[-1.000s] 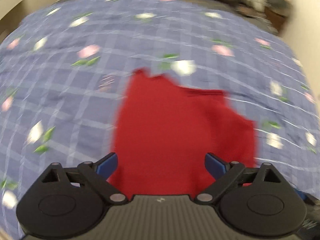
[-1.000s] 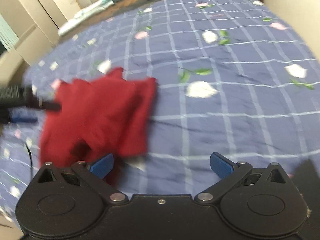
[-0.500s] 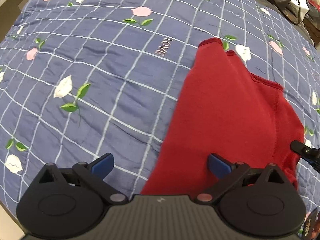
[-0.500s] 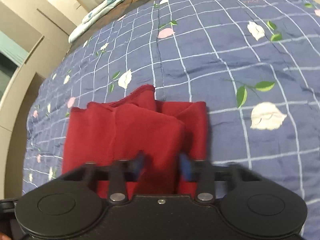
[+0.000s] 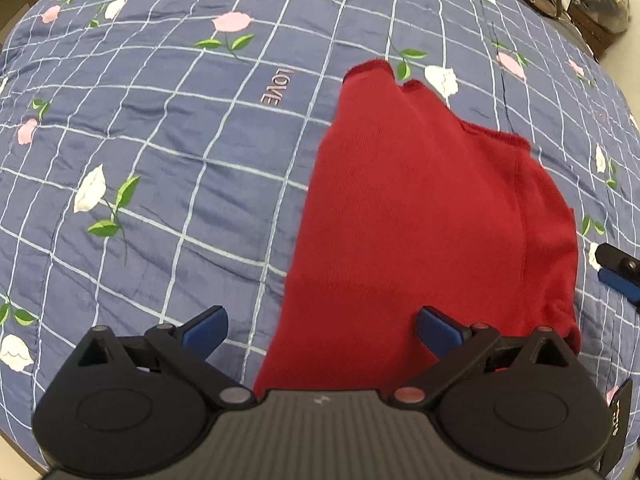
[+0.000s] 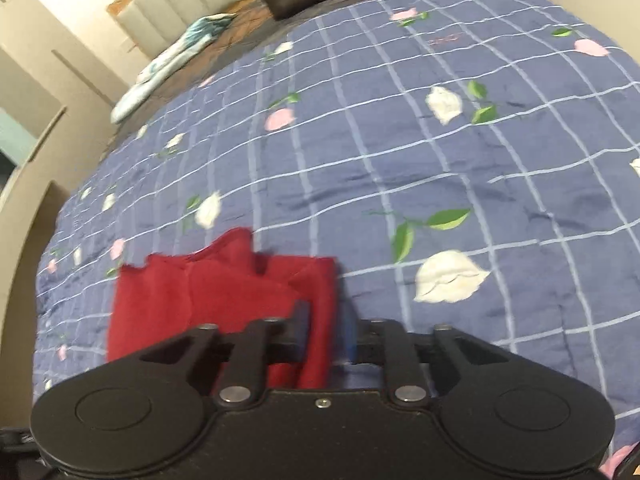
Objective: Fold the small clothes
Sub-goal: 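Grasp the folded sweater edge with the right gripper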
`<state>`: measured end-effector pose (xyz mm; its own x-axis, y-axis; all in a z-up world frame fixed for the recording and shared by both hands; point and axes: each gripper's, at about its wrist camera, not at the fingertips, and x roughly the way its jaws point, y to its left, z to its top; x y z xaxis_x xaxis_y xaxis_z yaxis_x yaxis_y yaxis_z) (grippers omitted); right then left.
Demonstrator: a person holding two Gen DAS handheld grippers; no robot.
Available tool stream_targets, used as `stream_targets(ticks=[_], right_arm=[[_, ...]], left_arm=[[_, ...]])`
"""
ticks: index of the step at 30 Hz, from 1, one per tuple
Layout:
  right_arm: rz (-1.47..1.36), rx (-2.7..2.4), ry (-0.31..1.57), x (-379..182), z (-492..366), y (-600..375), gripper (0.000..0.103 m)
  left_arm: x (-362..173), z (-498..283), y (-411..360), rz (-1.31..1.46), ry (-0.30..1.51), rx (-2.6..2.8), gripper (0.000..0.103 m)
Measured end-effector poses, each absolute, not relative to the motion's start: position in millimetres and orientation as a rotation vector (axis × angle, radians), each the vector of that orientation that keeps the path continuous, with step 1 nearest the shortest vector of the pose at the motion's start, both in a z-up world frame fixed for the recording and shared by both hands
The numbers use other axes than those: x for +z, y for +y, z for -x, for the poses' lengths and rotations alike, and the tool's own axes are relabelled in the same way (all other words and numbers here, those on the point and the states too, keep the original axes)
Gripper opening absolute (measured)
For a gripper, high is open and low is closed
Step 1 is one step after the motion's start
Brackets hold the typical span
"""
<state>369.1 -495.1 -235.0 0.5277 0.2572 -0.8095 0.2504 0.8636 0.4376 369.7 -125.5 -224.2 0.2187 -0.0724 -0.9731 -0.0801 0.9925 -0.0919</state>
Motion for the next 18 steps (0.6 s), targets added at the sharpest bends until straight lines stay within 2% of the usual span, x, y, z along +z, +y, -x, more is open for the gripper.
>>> stream_targets(ticks=[2,3,7,8,9,10,11,14,18], right_arm=[[-0.587,0.057,1.042,-233.4,-362.2,-488.1,0.063],[-0.604,0.077,1.053,-234.2,-358.0,-482.1,0.071],[-0.663,0.110,1.141,-246.2,-342.7,-459.3,0.070],[-0.685,0.106,1.164,-250.9,-339.1,-454.7,0.066],[-0.703,0.100,1.174,-252.5,-335.9,-451.7,0.058],[-0.725,0.093,1.178,-254.0,-332.8,-449.4,0.046],[-0.747,0.098,1.181,-254.5,-331.1,-447.9,0.018],[-0.692,0.093,1.143,-241.4,-331.7,-446.4,0.013],[-0.562,0.085,1.058,-215.4,-334.8,-450.8,0.013]], left_arm=[[-226.5,-369.0,-124.0,0.129,1.365,0.003,0.102],[-227.1,-368.6,-123.4,0.125,1.369,0.006,0.102],[-224.4,-367.2,-120.9,0.130,1.372,0.006,0.102],[-222.7,-366.9,-120.5,0.134,1.371,0.005,0.102],[-220.9,-366.8,-120.4,0.137,1.369,0.003,0.102],[-219.4,-366.6,-120.3,0.140,1.368,0.000,0.102],[-217.6,-366.3,-120.2,0.142,1.365,-0.005,0.102],[-213.7,-365.6,-120.0,0.145,1.357,-0.015,0.102],[-215.9,-365.6,-119.3,0.140,1.367,-0.015,0.102]])
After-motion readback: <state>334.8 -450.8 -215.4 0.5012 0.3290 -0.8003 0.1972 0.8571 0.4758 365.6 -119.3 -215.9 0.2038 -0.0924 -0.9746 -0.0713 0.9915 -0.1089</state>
